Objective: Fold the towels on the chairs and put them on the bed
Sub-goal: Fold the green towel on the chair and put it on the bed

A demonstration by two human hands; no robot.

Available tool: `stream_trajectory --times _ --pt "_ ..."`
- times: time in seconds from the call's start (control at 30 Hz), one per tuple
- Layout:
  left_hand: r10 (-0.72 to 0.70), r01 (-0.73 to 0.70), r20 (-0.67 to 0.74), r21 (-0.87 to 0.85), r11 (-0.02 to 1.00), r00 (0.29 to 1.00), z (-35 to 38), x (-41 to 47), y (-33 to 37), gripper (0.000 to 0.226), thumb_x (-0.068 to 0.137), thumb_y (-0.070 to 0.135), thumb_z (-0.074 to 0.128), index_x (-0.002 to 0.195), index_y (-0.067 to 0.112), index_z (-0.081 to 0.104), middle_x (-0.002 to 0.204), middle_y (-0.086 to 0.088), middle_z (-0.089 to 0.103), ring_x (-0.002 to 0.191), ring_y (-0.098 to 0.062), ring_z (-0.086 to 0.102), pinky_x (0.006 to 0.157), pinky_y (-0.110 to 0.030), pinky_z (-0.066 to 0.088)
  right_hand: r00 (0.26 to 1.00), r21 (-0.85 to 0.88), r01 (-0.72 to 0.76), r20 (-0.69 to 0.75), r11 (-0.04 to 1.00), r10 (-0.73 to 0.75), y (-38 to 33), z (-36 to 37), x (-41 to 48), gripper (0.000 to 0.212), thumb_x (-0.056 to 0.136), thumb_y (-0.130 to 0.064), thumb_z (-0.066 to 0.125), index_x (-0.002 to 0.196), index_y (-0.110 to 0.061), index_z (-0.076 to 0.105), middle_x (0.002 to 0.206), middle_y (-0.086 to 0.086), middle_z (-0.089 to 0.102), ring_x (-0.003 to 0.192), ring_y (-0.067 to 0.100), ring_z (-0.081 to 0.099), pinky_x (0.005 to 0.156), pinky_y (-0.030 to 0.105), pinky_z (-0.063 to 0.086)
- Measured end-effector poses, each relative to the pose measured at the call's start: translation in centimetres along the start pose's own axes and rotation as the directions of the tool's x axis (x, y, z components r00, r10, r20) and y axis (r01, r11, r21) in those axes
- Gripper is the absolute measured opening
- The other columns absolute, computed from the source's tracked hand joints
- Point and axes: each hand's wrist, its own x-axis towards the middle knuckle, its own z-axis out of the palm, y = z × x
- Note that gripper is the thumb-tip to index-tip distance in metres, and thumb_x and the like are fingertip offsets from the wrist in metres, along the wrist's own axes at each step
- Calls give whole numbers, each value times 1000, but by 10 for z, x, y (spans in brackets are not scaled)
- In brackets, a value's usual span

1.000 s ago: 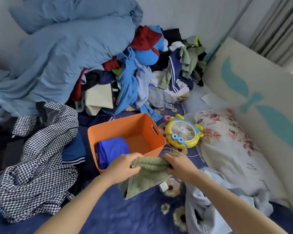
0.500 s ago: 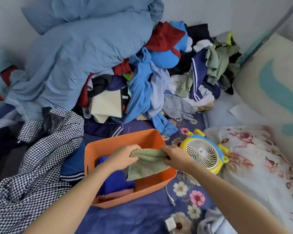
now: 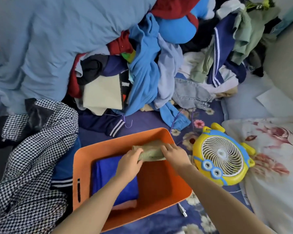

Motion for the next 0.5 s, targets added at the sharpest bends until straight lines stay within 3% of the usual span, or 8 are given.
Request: stream_trajectory --times 0.03,0.07,0.1,0.13,0.17,0.23,0.5 --pt "-1 0 40 17 1000 999 15 -4 -4 35 91 22 53 125 16 49 125 -5 56 111 -25 55 87 -35 46 998 -45 28 51 999 -26 -4 12 3 67 33 -17 89 89 -10 52 73 6 66 70 25 66 56 26 52" --pt "7 -14 127 52 999 992 30 -8 -9 38 91 23 52 128 16 46 130 -5 52 115 -25 53 90 -35 45 991 -109 67 127 992 -53 -8 23 3 54 53 -20 84 99 -7 60 93 13 69 94 31 65 79 34 53" --pt "25 -51 236 104 993 971 43 -13 -12 42 91 25 51 131 16 43 136 -4 48 121 -24 49 95 -35 42 970 -155 104 234 982 -66 -13 32 1 45 77 -20 69 117 -4 58 123 20 58 122 35 49 104 43 38" --pt "42 -102 336 161 982 941 54 -18 -13 45 92 28 50 135 16 40 140 -3 43 127 -23 43 101 -34 38 938 -203 141 341 969 -65 -16 46 -1 43 91 -17 52 131 -4 48 143 22 39 139 35 26 115 48 17" --pt "54 -145 395 203 968 917 63 -22 -14 47 93 29 48 136 16 39 143 -3 40 131 -22 37 105 -34 33 896 -221 185 438 957 -72 -18 54 -5 44 95 -15 42 138 -7 41 151 21 25 143 35 11 117 50 5" --pt "69 -181 408 241 953 910 71 -28 -15 45 94 30 45 137 16 39 144 -3 39 133 -21 33 107 -34 29 862 -217 208 501 954 -74 -22 61 -12 43 97 -15 38 140 -9 38 153 19 20 144 34 6 116 50 -1" --pt "73 -173 358 256 951 931 67 -36 -22 41 96 31 41 134 16 42 138 -2 46 129 -21 37 103 -33 35 930 -151 120 363 981 -58 -28 60 -21 39 97 -18 38 134 -8 46 147 19 32 142 35 15 117 46 4"
